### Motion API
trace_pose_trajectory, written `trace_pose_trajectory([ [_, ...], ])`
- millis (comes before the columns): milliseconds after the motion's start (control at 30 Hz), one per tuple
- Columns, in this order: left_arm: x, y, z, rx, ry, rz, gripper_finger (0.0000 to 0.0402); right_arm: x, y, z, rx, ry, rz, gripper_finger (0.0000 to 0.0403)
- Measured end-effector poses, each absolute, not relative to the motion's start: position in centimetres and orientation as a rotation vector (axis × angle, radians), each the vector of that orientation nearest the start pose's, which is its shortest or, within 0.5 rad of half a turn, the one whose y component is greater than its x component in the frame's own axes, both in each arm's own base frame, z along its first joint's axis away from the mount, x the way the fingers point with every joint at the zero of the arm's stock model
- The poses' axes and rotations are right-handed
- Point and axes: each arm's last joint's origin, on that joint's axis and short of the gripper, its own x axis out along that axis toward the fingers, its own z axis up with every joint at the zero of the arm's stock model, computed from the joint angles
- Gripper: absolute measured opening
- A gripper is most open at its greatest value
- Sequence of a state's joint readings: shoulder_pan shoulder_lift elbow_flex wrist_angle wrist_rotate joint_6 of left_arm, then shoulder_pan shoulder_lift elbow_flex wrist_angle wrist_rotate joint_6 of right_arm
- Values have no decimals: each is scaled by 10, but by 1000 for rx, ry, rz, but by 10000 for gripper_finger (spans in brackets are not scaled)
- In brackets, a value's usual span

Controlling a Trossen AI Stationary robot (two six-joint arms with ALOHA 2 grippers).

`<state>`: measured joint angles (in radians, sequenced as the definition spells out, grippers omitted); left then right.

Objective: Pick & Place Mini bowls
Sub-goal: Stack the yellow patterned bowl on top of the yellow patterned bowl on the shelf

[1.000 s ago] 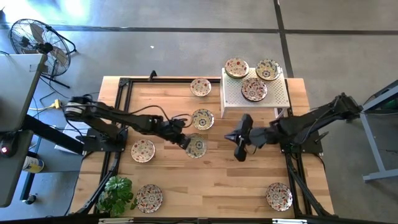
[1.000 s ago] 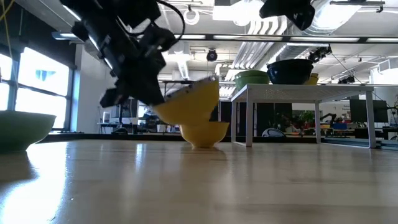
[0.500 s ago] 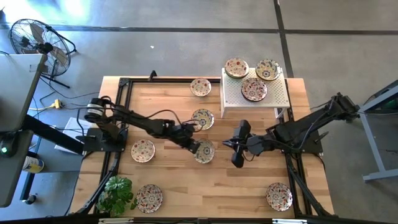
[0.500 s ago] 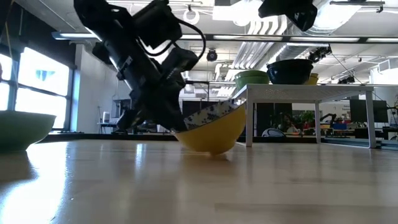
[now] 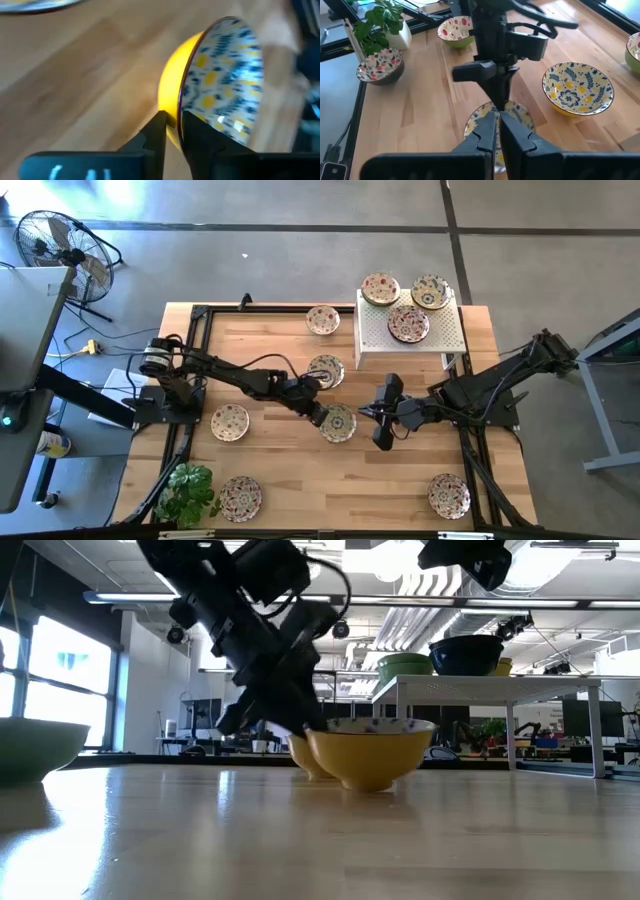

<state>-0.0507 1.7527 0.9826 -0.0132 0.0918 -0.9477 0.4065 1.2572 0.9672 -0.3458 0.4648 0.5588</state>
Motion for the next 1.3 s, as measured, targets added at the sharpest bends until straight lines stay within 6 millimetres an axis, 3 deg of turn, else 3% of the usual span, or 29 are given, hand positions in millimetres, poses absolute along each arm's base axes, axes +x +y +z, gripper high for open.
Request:
trace_pose_trajectory([
  [333,365,-20,195,-765,858,162,125,250,93,287,277,531,-218,21],
  [600,364,-4,195,-763,887,158,103,250,93,287,273,522,-235,87],
  [733,364,-6,195,-761,897,129,95,250,92,287,277,517,-246,121],
  [1100,361,0,199,-757,911,88,166,250,92,288,285,505,-242,171],
  [1300,344,6,214,-717,946,159,164,250,92,289,259,502,-248,174],
])
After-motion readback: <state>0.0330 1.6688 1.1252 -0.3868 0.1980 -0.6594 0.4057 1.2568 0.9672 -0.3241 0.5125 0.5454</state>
